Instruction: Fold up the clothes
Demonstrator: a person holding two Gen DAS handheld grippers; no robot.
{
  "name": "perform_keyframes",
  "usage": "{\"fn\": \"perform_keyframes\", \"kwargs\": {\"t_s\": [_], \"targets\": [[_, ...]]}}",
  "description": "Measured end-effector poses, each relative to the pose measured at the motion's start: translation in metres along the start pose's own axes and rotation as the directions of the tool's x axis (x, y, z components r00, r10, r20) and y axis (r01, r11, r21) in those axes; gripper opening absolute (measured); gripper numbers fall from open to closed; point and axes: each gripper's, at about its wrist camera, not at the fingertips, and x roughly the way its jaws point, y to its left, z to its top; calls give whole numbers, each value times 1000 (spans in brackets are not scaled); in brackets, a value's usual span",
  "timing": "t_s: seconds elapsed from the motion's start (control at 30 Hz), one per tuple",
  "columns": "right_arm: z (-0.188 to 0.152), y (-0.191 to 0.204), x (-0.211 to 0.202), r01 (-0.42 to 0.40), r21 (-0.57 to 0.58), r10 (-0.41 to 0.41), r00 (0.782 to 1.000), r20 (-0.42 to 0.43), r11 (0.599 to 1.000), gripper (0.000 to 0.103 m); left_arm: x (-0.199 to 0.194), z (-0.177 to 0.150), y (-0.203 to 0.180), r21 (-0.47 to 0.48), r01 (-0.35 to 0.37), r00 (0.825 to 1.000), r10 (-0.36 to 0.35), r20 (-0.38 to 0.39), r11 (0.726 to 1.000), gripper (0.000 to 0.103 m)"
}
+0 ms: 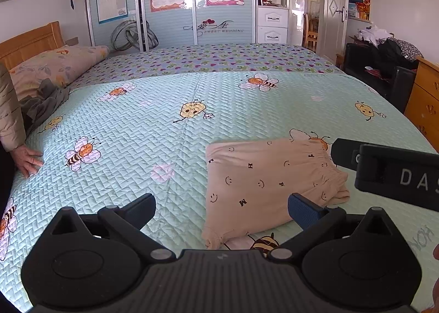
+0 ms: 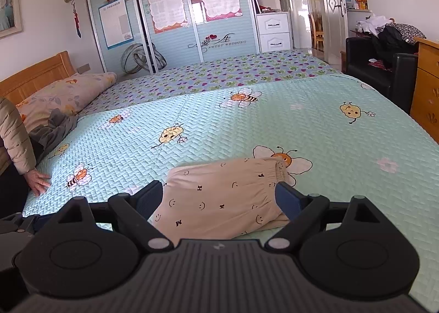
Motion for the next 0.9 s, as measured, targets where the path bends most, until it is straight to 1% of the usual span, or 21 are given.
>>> {"fn": "perform_keyframes", "kwargs": {"t_s": [0.53, 0.9], "targets": [[5, 3, -11, 7, -18, -7, 1000, 11, 1000, 90, -12, 3, -1, -5, 4, 1000, -4, 23, 1000, 102], [9, 4, -20, 6, -31, -5, 999, 33, 999, 90, -25, 8, -3, -8, 16, 999, -16, 49, 1000, 102]]}}
